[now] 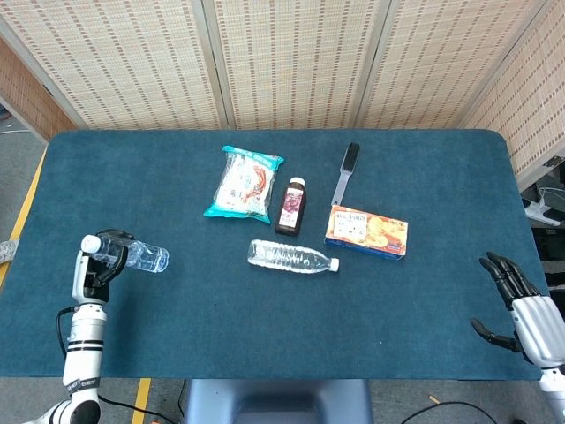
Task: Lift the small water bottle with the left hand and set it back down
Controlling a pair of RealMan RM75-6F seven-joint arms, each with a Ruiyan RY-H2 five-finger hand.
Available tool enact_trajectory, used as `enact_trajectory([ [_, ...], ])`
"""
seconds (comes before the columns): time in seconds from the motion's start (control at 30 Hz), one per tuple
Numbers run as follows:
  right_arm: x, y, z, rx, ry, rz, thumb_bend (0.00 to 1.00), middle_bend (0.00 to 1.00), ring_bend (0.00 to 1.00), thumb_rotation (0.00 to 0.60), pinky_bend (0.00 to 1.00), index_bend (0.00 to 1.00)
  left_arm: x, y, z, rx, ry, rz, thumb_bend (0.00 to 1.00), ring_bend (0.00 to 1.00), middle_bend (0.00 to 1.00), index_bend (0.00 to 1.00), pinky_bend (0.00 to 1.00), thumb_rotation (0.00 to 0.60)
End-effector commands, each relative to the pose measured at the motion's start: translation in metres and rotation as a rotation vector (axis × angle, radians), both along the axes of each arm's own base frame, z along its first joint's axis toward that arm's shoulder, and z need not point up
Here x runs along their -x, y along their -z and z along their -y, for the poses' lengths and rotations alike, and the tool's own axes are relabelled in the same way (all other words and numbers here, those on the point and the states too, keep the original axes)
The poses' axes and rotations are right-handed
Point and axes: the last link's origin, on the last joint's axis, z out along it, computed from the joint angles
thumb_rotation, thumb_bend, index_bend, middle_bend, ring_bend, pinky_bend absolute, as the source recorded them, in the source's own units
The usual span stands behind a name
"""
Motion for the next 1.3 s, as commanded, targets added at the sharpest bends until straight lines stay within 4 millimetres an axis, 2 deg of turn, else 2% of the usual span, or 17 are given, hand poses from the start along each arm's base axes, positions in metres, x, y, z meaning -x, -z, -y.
enact_trajectory([
  [0.03, 0.0, 0.0, 0.0, 0.0, 0.001, 0.0, 0.17, 0.0, 0.0, 0.6, 0.24, 0.0, 0.023, 0.008, -0.003, 0.015, -0.118, -0.688, 0.45, 0.46, 0.6, 0.55, 0.3, 0.6],
  [0.1, 0.0, 0.0, 0.0, 0.0, 0.001, -0.001, 0.17, 0.0, 0.0, 0.6, 0.25, 0.0, 0.031, 0.012, -0.004, -0.026, -0.156, -0.971, 0.45, 0.46, 0.6, 0.55, 0.3, 0.6],
  [0.2, 0.0, 0.0, 0.0, 0.0, 0.001, -0.002, 0.17, 0.0, 0.0, 0.6, 0.24, 0.0, 0.033, 0.017, -0.005, -0.092, -0.155, -1.221, 0.46, 0.46, 0.6, 0.56, 0.3, 0.6],
  [0.4, 0.0, 0.0, 0.0, 0.001, 0.001, -0.001, 0.17, 0.0, 0.0, 0.6, 0.24, 0.0, 0.031, 0.02, -0.004, -0.146, -0.092, -1.299, 0.45, 0.46, 0.61, 0.56, 0.32, 0.6],
  [0.47, 0.0, 0.0, 0.0, 0.002, 0.0, -0.001, 0.17, 0.0, 0.0, 0.6, 0.25, 0.0, 0.026, 0.023, -0.004, -0.152, -0.073, -1.236, 0.46, 0.46, 0.61, 0.56, 0.33, 0.6],
  [0.57, 0.0, 0.0, 0.001, 0.002, 0.001, 0.0, 0.17, 0.0, 0.0, 0.6, 0.24, 0.0, 0.013, 0.027, -0.001, -0.084, -0.041, -0.88, 0.46, 0.46, 0.61, 0.56, 0.33, 0.6],
  [0.67, 0.0, 0.0, 0.0, -0.001, 0.0, 0.0, 0.17, 0.0, 0.0, 0.6, 0.24, 0.0, -0.003, 0.019, 0.002, 0.01, 0.002, -0.427, 0.46, 0.46, 0.61, 0.56, 0.33, 0.6],
  [0.73, 0.0, 0.0, 0.001, -0.002, 0.001, 0.001, 0.17, 0.0, 0.0, 0.6, 0.24, 0.0, -0.007, 0.012, 0.003, 0.048, 0.021, -0.251, 0.45, 0.46, 0.61, 0.56, 0.33, 0.6],
  [0.83, 0.0, 0.0, 0.001, -0.005, 0.002, 0.0, 0.17, 0.0, 0.0, 0.6, 0.25, 0.0, -0.007, 0.004, 0.004, 0.091, 0.029, -0.097, 0.45, 0.46, 0.61, 0.56, 0.33, 0.6],
  [0.9, 0.0, 0.001, 0.001, -0.006, 0.003, -0.001, 0.17, 0.0, 0.0, 0.6, 0.24, 0.0, -0.006, 0.001, 0.004, 0.106, 0.025, -0.055, 0.45, 0.46, 0.61, 0.56, 0.33, 0.6],
  [1.0, 0.0, 0.001, 0.002, -0.008, 0.004, -0.002, 0.17, 0.0, 0.0, 0.6, 0.25, 0.0, 0.0, 0.0, 0.004, 0.109, 0.011, -0.093, 0.46, 0.46, 0.61, 0.56, 0.33, 0.6],
  [1.3, 0.0, 0.003, 0.002, -0.016, 0.006, -0.006, 0.17, 0.0, 0.0, 0.6, 0.25, 0.0, 0.022, 0.018, 0.005, 0.06, -0.119, -0.529, 0.46, 0.46, 0.61, 0.56, 0.33, 0.6],
])
